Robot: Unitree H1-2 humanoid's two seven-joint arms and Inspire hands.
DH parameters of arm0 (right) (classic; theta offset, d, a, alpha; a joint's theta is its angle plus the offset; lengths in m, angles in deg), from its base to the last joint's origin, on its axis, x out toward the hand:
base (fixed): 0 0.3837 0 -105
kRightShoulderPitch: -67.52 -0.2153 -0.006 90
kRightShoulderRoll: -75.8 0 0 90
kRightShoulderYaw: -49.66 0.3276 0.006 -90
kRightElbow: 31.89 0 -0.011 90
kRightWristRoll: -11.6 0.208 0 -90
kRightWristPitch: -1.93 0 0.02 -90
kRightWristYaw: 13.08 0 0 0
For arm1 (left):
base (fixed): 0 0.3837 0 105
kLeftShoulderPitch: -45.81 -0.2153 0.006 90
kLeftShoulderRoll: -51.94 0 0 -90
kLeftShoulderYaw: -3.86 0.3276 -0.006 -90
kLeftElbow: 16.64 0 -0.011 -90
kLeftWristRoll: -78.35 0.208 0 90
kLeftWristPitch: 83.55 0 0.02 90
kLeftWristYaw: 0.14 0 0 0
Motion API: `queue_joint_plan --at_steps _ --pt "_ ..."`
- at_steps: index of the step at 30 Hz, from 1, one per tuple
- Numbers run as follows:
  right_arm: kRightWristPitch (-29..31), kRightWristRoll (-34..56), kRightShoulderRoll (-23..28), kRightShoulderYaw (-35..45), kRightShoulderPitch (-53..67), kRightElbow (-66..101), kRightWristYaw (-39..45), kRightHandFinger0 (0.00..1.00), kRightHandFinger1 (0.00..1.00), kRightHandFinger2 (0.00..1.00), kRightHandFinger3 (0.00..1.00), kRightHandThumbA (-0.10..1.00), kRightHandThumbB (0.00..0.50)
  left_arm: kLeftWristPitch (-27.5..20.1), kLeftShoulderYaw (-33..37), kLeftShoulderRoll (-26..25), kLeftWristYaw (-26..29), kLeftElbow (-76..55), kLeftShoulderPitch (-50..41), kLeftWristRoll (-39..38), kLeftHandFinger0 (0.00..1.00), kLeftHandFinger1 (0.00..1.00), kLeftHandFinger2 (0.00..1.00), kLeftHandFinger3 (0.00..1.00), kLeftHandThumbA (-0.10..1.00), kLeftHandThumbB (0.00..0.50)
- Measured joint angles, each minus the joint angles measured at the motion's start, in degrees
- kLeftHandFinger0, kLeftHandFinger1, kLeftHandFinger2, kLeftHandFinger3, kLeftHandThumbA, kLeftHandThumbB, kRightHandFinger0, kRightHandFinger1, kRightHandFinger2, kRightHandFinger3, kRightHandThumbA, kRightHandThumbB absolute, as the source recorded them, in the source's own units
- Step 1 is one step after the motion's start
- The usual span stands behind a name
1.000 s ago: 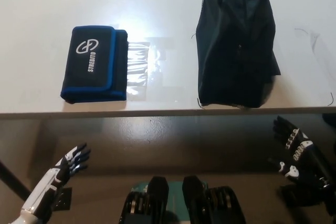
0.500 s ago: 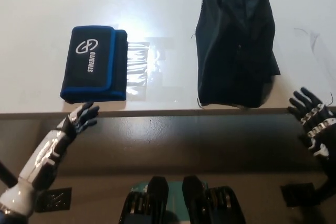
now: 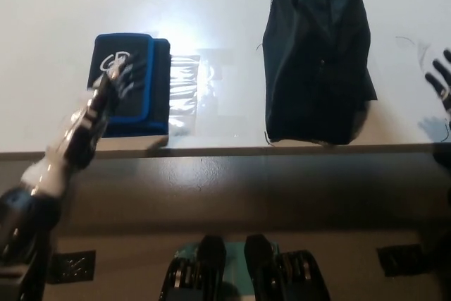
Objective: Use both hands to pick up the lunch bag on the right hand side and smoothly move it near the note book on the left hand side
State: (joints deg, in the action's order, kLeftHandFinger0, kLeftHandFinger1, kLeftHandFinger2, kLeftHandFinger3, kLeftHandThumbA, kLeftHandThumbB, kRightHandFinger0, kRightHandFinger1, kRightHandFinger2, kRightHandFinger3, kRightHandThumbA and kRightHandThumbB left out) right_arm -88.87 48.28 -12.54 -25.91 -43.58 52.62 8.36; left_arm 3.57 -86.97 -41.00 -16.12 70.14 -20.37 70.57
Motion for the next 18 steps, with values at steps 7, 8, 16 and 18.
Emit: queue_joint_plan --at_steps 7,8,16,18 --pt "-1.10 2.00 -0.08 1.43 -5.70 -5.00 0.06 1.00 1.00 1.00 1.00 1.00 0.442 1.20 0.14 2.93 0.62 10.64 7.65 0.84 1.00 1.00 1.00 1.00 1.00 0.468" --pt "-1.18 2.19 -0.09 1.58 -6.10 -5.31 0.06 1.00 1.00 1.00 1.00 1.00 0.445 1.35 0.14 3.19 0.64 11.40 8.14 0.84 1.00 1.00 1.00 1.00 1.00 0.472" --pt "-2.11 3.13 -0.14 2.81 -11.54 -9.75 0.05 1.00 1.00 1.00 1.00 1.00 0.415 3.72 1.02 5.54 0.49 19.34 15.32 0.85 1.00 1.00 1.00 1.00 1.00 0.472" --pt "-2.21 3.15 -0.42 2.86 -13.00 -11.32 0.04 1.00 1.00 1.00 1.00 1.00 0.419 4.30 1.34 6.48 0.48 21.40 16.97 0.85 1.00 1.00 1.00 1.00 1.00 0.469"
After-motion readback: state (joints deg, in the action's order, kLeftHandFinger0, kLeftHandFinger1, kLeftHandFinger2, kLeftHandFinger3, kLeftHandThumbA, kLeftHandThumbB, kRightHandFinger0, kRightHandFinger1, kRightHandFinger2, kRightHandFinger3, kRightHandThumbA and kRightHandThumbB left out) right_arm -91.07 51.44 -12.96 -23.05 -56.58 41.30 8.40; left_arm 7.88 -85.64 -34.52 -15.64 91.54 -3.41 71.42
